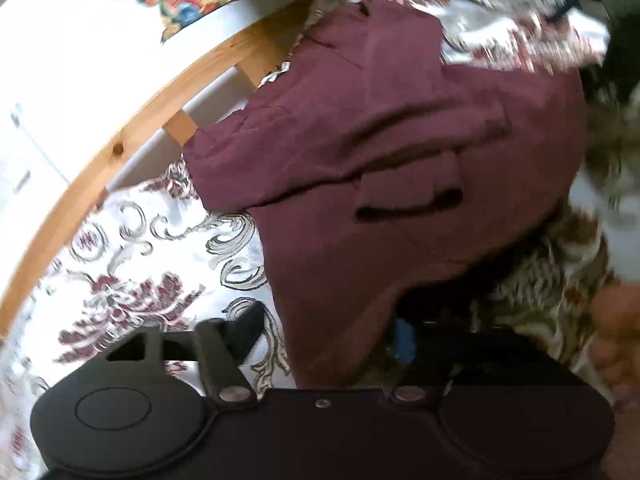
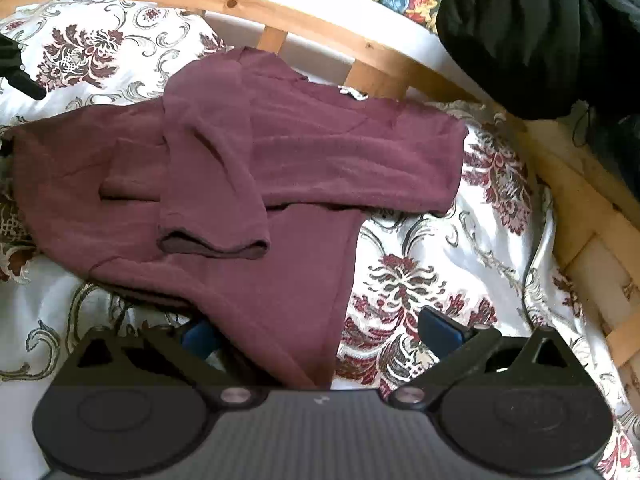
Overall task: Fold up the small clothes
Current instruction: 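Move both tools to the shirt hem and close on it, then lift the hem with both tools and fold it over toward the collar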
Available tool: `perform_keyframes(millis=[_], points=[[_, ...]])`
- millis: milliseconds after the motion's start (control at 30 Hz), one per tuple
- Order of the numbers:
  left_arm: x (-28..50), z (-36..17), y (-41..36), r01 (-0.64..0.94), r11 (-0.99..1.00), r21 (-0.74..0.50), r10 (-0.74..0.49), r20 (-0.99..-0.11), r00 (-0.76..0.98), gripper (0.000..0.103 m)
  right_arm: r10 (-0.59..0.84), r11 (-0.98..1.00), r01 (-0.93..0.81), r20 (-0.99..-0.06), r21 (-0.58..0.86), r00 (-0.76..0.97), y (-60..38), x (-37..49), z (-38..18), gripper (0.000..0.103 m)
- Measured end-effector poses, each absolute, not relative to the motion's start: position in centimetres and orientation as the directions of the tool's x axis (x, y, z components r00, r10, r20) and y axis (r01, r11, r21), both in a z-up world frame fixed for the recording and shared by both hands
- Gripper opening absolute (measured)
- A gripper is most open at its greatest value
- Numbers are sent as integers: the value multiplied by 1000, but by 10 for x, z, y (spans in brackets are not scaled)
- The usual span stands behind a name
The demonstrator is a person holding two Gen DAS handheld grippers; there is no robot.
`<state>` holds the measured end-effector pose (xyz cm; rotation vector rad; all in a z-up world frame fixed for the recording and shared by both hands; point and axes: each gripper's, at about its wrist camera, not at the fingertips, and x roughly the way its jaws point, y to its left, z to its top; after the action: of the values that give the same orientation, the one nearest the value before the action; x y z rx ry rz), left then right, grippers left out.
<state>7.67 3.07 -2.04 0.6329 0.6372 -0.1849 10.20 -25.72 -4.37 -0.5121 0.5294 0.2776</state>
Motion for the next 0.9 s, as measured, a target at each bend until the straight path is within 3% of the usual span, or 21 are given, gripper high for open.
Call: perform_keyframes(millis=[67,233,367,633,667,733,767,833,900], points=[[84,-17,36,347,825,447,15,-630,776,43,121,839,-382,-551,-389,826,-257,103,-45,103],[101,-12,42,341,866,366,-20,-656,755,27,170,815,-449,-591,-366,789,-251,99,-50,103],[112,-7,41,327,884,334,-32,-656,754,19,215,755,-529,-616,-388,758,-238,91,-57,103],[116,-5,41,298,902,311,-31,-642,766,11,114,693,-482,-579,-536,807,-224,80,-68,101],[113,-5,41,293,905,310,-31,-637,770,10,105,695,-471,-571,-544,814,-226,80,-67,97],[105,-5,42,281,910,306,-32,-623,782,9,107,697,-465,-562,-546,820,-231,79,-63,72],[100,-4,43,275,912,304,-32,-616,787,8,109,693,-467,-561,-549,820,-232,77,-62,66],[89,-3,44,263,919,294,-36,-600,799,7,105,674,-471,-558,-569,823,-231,72,-62,32],[77,-1,47,248,928,278,-44,-578,815,6,103,660,-482,-567,-576,817,-230,70,-63,18]])
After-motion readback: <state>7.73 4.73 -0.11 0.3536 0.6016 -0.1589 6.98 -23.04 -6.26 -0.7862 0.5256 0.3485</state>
